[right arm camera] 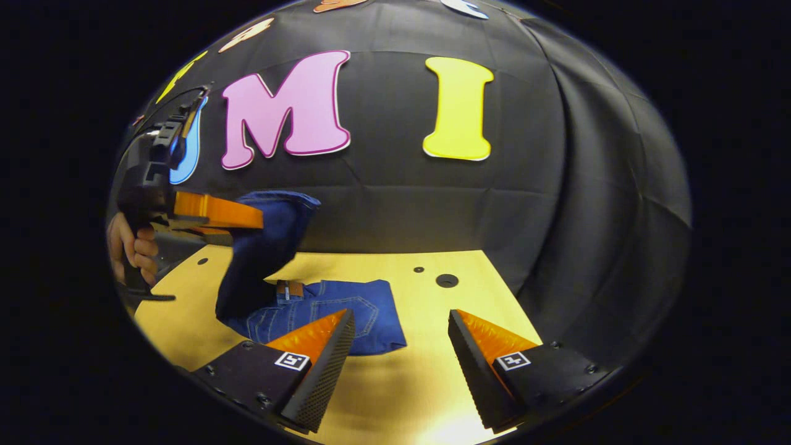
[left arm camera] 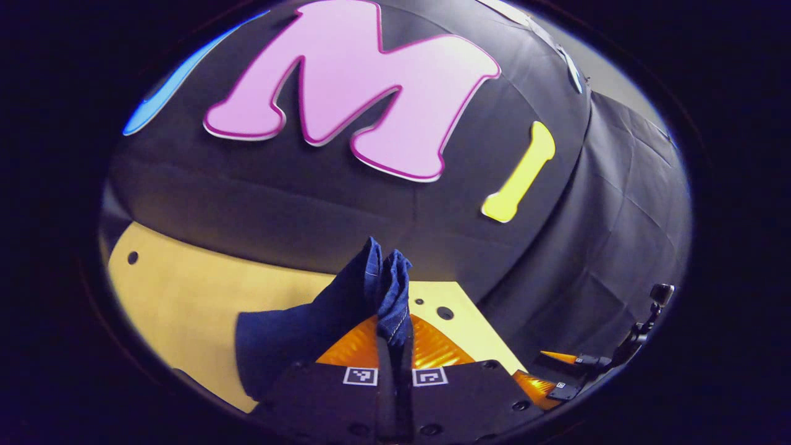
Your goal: Grasp the waist and the cuffs of the jeans and fold them to make the two legs overlap; first hold the waist and fold one-third of the jeans toward the cuffs, then hold the cuffs and fold the remaining one-third in the same direction to finish folding.
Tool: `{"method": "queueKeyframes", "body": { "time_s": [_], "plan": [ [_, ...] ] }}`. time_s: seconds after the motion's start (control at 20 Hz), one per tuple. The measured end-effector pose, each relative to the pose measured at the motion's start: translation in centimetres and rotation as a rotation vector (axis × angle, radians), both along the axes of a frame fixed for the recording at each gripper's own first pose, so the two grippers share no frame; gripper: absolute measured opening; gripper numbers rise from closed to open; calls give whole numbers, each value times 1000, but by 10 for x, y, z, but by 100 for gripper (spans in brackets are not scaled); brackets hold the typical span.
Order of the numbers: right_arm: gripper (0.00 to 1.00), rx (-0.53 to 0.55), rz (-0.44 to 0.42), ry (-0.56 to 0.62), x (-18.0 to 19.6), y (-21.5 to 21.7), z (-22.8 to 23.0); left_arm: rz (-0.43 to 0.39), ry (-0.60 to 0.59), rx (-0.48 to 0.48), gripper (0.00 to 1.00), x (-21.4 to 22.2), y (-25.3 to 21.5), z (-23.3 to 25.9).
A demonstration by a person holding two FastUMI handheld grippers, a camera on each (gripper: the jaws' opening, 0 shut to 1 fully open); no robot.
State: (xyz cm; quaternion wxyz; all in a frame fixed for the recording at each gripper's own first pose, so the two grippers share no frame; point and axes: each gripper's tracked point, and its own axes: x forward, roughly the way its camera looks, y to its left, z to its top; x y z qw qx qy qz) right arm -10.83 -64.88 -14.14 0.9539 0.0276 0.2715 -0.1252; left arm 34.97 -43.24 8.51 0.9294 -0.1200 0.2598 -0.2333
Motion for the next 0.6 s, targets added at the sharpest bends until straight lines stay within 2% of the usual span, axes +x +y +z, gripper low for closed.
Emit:
{"method": "queueKeyframes", "body": {
  "time_s": [0.15, 0.25, 0.3, 0.35, 0.4, 0.5, 0.55, 0.6],
  "plan": [
    [93, -2, -56, 0, -22, -21, 9, -67, 15, -1, 6, -6, -48, -26],
    [93, 7, -86, -5, -32, -28, 14, -101, 32, -3, 8, -4, -57, -45],
    [93, 9, -95, -6, -37, -30, 17, -112, 51, 5, 11, -4, -61, -55],
    [93, 6, -100, -7, -41, -31, 21, -108, 57, 12, 20, -3, -66, -66],
    [93, 5, -102, -14, -43, -30, 26, -115, 49, -3, 25, -7, -67, -63],
    [93, 9, -93, -37, -45, -23, 41, -88, -28, -8, 66, -22, -55, -36],
    [93, 8, -85, -50, -46, -19, 50, -75, -74, -3, 97, -27, -46, -24],
    [93, 4, -75, -65, -47, -13, 59, -46, -121, 16, 100, -37, -28, -6]
  ]
}}
